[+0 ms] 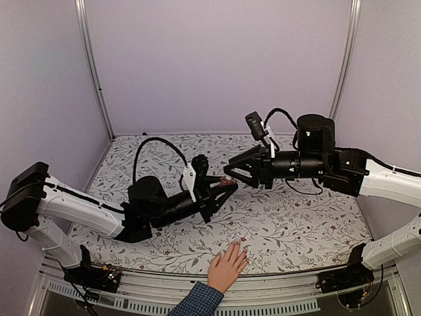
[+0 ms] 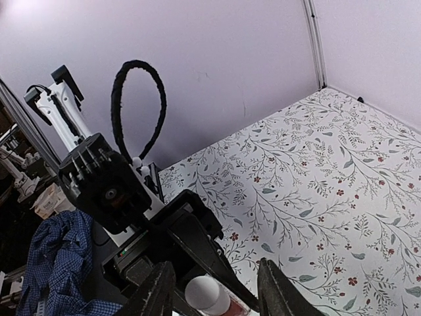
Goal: Paint the nails
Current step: Unscrew the nail polish bottle.
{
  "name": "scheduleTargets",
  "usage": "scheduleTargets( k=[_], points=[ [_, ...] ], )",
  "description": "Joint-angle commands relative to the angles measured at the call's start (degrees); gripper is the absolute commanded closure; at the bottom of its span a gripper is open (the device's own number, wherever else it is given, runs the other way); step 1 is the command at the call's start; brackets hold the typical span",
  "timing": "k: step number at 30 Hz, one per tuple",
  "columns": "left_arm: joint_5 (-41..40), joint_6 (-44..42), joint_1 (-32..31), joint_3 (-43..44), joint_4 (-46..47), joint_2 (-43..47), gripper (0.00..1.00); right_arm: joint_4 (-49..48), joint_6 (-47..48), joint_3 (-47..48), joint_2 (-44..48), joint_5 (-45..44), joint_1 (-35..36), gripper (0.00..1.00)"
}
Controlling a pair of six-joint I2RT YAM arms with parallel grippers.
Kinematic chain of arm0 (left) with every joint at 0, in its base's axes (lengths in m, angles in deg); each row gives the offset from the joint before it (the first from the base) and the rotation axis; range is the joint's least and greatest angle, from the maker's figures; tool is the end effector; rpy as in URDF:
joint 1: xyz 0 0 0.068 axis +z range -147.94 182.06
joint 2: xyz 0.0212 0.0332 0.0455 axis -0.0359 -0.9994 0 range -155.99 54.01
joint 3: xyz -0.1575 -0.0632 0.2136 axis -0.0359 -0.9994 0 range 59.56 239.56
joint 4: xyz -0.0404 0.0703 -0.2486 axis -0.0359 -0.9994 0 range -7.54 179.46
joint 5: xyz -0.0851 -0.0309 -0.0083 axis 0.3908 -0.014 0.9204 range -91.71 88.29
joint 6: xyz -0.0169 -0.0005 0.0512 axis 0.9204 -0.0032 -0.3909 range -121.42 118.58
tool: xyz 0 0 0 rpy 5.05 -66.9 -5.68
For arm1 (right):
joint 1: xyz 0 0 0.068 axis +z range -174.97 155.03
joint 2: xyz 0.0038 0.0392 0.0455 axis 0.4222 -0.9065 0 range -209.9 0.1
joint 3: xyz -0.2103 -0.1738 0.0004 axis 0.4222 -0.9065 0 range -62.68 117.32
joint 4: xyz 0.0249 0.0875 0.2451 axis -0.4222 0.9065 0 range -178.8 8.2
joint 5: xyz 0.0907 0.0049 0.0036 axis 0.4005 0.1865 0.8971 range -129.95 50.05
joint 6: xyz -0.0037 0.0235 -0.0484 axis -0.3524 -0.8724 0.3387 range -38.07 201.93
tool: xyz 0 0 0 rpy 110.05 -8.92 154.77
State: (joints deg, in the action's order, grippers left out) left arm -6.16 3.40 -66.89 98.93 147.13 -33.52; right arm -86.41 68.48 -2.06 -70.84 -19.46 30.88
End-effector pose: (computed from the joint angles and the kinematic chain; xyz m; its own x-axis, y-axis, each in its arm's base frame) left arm 0.1192 -0.3021 0.2528 -0.0167 -0.1900 -0.9816 0.9048 0.4150 -0.0957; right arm 0.1525 0.2472 0.3545 -0.3451 -0.1205 -0.9308 -0.9116 0.2790 0.3019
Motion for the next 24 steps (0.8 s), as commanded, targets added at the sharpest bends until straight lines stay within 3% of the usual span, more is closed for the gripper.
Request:
scheduleTargets(
  k=[1, 7, 14, 24],
  points=[
    [-4.95, -2.19, -1.60, 2.97, -1.47, -1.34, 1.00, -1.23, -2.24, 0.02, -0.90, -2.58, 0.04, 0.58],
    [-7.73, -3.80, -2.22, 4.06, -2.95, -1.68, 1.00, -0.86, -2.78, 0.21, -1.91, -2.99, 0.04, 0.72],
    [-6.13, -3.72, -2.16, 3.38, -2.48, -1.28, 1.00, -1.87, -2.72, -0.15, -1.40, 0.11, 0.04, 1.00],
    [15.52, -1.85, 0.02, 1.16, 1.38, 1.11, 1.00, -3.64, 1.11, -0.02, -0.15, 6.58, 0.04, 1.00]
  ],
)
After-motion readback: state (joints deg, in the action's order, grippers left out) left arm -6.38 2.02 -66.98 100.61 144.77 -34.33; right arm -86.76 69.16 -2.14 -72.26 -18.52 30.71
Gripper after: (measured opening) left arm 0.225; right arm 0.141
